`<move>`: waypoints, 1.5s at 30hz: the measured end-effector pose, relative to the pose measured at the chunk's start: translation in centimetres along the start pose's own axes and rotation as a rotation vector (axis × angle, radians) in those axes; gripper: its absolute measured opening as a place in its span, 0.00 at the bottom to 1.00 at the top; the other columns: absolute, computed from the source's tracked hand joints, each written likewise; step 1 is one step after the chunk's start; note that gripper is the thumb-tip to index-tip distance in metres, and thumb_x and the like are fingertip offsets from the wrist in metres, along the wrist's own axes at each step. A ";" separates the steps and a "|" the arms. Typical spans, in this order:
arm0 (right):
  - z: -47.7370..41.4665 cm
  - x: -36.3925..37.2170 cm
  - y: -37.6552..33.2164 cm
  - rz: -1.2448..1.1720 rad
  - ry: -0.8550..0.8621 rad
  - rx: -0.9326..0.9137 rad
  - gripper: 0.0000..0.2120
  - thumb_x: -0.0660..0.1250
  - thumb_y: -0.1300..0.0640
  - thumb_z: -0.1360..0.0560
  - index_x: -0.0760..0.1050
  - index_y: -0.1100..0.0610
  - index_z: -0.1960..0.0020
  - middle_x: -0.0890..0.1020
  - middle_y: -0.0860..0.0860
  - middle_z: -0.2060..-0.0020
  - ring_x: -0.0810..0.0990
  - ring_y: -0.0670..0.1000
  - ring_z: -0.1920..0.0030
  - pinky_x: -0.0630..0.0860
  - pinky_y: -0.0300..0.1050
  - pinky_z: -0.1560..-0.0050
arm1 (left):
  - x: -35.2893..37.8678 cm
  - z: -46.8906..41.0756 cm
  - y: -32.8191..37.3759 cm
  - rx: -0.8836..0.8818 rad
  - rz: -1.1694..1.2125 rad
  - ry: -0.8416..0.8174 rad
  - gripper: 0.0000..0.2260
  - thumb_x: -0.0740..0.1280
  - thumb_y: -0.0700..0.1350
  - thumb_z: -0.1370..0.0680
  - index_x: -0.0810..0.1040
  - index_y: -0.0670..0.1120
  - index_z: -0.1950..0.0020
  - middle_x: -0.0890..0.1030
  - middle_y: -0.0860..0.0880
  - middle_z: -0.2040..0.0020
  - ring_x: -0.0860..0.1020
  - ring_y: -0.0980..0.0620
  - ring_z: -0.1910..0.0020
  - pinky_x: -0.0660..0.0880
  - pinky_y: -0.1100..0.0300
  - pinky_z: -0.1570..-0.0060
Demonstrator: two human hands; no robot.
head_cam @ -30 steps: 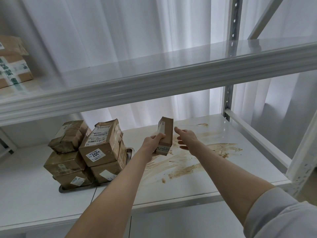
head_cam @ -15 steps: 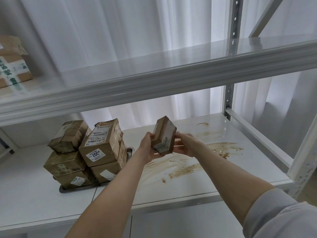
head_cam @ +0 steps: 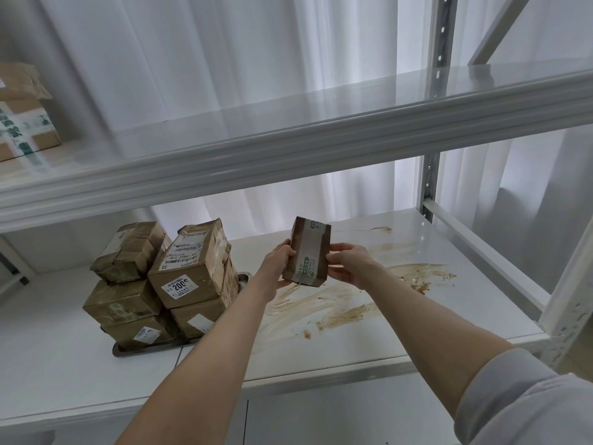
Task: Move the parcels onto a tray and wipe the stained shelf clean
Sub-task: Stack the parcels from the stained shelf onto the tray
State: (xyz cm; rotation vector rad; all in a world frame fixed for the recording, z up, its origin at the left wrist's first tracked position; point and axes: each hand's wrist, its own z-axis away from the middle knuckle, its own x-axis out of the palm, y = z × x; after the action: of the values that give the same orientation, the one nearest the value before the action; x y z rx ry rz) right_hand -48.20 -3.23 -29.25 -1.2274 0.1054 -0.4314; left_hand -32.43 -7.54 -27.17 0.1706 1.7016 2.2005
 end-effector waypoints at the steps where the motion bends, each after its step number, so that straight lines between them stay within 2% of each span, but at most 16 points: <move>1: 0.0 0.0 0.0 -0.006 -0.005 -0.003 0.14 0.65 0.67 0.23 0.75 0.60 0.38 0.83 0.59 0.50 0.81 0.52 0.60 0.82 0.41 0.64 | -0.1 0.0 0.0 -0.007 0.006 -0.004 0.14 0.55 0.42 0.21 0.72 0.56 0.41 0.77 0.48 0.54 0.75 0.52 0.56 0.75 0.52 0.47; 6: 0.2 -0.1 -0.2 -0.021 -0.036 -0.015 0.13 0.66 0.64 0.23 0.76 0.58 0.39 0.83 0.59 0.49 0.81 0.51 0.60 0.81 0.40 0.64 | -0.5 0.1 0.0 -0.016 0.089 -0.002 0.11 0.56 0.40 0.21 0.76 0.52 0.55 0.76 0.47 0.56 0.75 0.48 0.57 0.77 0.52 0.54; 10: 0.0 -0.1 -0.4 -0.015 0.011 -0.013 0.11 0.65 0.62 0.22 0.75 0.58 0.40 0.80 0.55 0.54 0.78 0.50 0.59 0.79 0.41 0.59 | -0.5 0.3 0.1 -0.058 0.266 0.011 0.11 0.54 0.38 0.20 0.75 0.47 0.54 0.76 0.45 0.58 0.76 0.47 0.60 0.76 0.51 0.55; 16: 0.2 0.4 -0.3 0.049 -0.060 0.074 0.13 0.63 0.53 0.20 0.76 0.61 0.42 0.81 0.56 0.54 0.80 0.51 0.61 0.80 0.42 0.63 | -0.6 0.6 0.5 -0.062 0.409 -0.040 0.14 0.51 0.38 0.18 0.76 0.46 0.46 0.77 0.43 0.55 0.77 0.44 0.55 0.76 0.46 0.49; 19: 0.6 0.7 -0.5 0.017 -0.108 0.083 0.12 0.61 0.49 0.19 0.76 0.58 0.47 0.82 0.56 0.55 0.81 0.52 0.62 0.81 0.45 0.59 | -1.0 0.3 0.4 -0.049 0.367 -0.080 0.18 0.51 0.38 0.18 0.68 0.51 0.31 0.77 0.43 0.49 0.77 0.41 0.47 0.76 0.43 0.46; 22: 0.8 1.4 -0.8 -0.025 -0.134 0.058 0.11 0.61 0.50 0.19 0.76 0.57 0.48 0.81 0.57 0.56 0.82 0.55 0.62 0.81 0.48 0.57 | -1.6 0.2 0.7 -0.026 0.233 -0.083 0.18 0.54 0.43 0.17 0.64 0.55 0.27 0.78 0.45 0.49 0.76 0.43 0.45 0.76 0.45 0.46; 24: 0.8 2.2 -1.2 -0.068 -0.121 0.020 0.10 0.61 0.53 0.19 0.76 0.58 0.45 0.82 0.58 0.56 0.82 0.56 0.62 0.82 0.48 0.61 | -2.0 0.2 1.3 -0.010 0.137 -0.088 0.17 0.58 0.52 0.19 0.67 0.53 0.30 0.78 0.48 0.48 0.76 0.46 0.44 0.75 0.48 0.44; 27: 0.7 3.1 -1.9 -0.101 -0.087 -0.050 0.11 0.61 0.53 0.19 0.77 0.57 0.43 0.83 0.57 0.56 0.83 0.55 0.63 0.83 0.45 0.65 | -2.3 0.1 2.2 0.007 -0.008 -0.106 0.27 0.63 0.63 0.26 0.71 0.50 0.32 0.78 0.47 0.42 0.74 0.46 0.40 0.69 0.46 0.34; 29: 0.7 4.0 -2.4 -0.103 -0.094 -0.085 0.11 0.62 0.51 0.20 0.77 0.56 0.42 0.83 0.57 0.55 0.83 0.55 0.61 0.83 0.45 0.63 | -2.9 -0.1 2.8 0.034 -0.031 -0.092 0.29 0.67 0.61 0.27 0.71 0.47 0.32 0.78 0.44 0.40 0.75 0.45 0.40 0.71 0.49 0.35; 32: 0.5 5.4 -3.2 -0.112 -0.121 -0.118 0.14 0.63 0.49 0.21 0.76 0.55 0.40 0.83 0.57 0.52 0.83 0.55 0.55 0.82 0.45 0.57 | -3.9 0.0 3.9 0.085 0.011 -0.071 0.24 0.69 0.52 0.25 0.71 0.42 0.33 0.80 0.43 0.45 0.78 0.46 0.46 0.77 0.53 0.43; 35: 0.2 7.0 -4.0 -0.067 -0.143 -0.113 0.18 0.63 0.48 0.21 0.73 0.55 0.34 0.81 0.57 0.46 0.81 0.55 0.48 0.80 0.47 0.51 | -5.4 0.1 4.8 0.104 0.105 -0.026 0.18 0.66 0.50 0.23 0.73 0.43 0.37 0.78 0.42 0.47 0.77 0.45 0.46 0.76 0.50 0.40; 37: 0.2 8.2 -4.3 0.001 -0.202 -0.080 0.22 0.64 0.44 0.22 0.71 0.58 0.35 0.79 0.57 0.43 0.80 0.56 0.45 0.80 0.48 0.48 | -6.5 0.4 5.5 0.098 0.213 -0.014 0.15 0.64 0.50 0.23 0.74 0.44 0.40 0.77 0.40 0.48 0.77 0.43 0.47 0.76 0.50 0.41; 41: 0.6 11.1 -4.9 0.065 -0.348 -0.032 0.28 0.66 0.36 0.27 0.71 0.57 0.41 0.81 0.59 0.46 0.82 0.57 0.50 0.80 0.49 0.47 | -9.5 1.0 6.5 0.063 0.352 0.000 0.13 0.60 0.52 0.23 0.76 0.45 0.47 0.76 0.39 0.50 0.76 0.41 0.47 0.75 0.47 0.43; 45: 0.7 14.5 -5.9 0.044 -0.405 -0.030 0.25 0.70 0.38 0.29 0.75 0.58 0.44 0.82 0.60 0.47 0.83 0.57 0.52 0.81 0.47 0.49 | -12.7 1.5 6.9 0.066 0.268 0.051 0.17 0.54 0.54 0.23 0.78 0.46 0.53 0.79 0.41 0.52 0.75 0.45 0.51 0.74 0.52 0.48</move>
State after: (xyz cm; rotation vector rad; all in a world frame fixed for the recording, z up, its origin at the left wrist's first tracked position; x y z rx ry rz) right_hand -36.25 -9.64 -21.32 -1.3173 -0.2077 -0.1377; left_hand -21.55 -12.04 -18.64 0.3829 1.8745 2.3549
